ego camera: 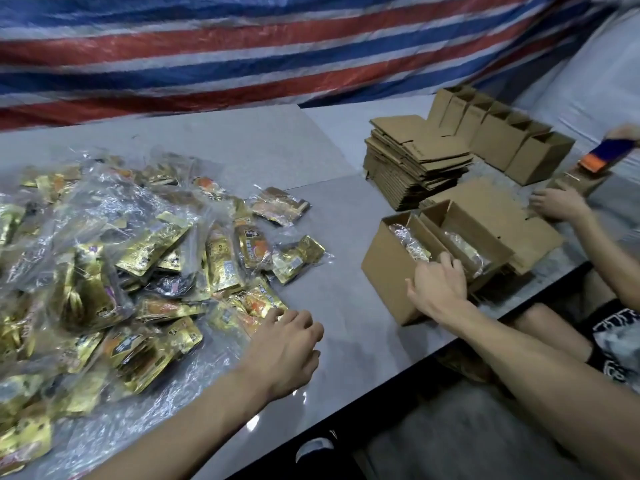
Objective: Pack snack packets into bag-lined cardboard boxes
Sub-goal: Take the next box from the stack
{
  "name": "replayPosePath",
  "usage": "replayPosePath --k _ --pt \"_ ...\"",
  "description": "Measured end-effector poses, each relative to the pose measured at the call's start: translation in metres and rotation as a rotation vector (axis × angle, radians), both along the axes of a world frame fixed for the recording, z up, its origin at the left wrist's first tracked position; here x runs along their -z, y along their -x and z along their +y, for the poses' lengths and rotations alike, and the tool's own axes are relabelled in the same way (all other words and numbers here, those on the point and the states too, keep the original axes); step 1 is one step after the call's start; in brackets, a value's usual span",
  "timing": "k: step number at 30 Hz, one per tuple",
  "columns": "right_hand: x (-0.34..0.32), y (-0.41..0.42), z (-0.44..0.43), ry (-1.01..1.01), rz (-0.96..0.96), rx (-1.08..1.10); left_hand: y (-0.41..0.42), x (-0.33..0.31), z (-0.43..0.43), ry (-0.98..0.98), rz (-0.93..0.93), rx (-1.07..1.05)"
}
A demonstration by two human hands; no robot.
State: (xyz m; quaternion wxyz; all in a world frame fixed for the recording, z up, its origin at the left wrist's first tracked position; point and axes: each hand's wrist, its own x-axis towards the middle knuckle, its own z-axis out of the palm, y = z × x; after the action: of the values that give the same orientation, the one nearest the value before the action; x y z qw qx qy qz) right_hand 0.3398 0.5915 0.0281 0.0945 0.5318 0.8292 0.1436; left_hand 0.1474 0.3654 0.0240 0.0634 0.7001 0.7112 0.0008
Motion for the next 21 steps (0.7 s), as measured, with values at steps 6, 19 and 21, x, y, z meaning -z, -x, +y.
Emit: replayPosePath --k 6,19,21 --pt "0.003 -0.012 0.014 0.110 0.104 0.100 0.008 -0.006 0.011 -0.025 -0.011 -0.040" --pt "-0.006 0.040 -0.023 -0.070 0.309 -0.052 0.074 -0.044 -0.044 -0.093 -0.006 -0.239" --pt "-0.007 0.070 -0.051 -0.017 0.460 -0.165 0.101 -0.057 -0.065 -0.135 -0.024 -0.351"
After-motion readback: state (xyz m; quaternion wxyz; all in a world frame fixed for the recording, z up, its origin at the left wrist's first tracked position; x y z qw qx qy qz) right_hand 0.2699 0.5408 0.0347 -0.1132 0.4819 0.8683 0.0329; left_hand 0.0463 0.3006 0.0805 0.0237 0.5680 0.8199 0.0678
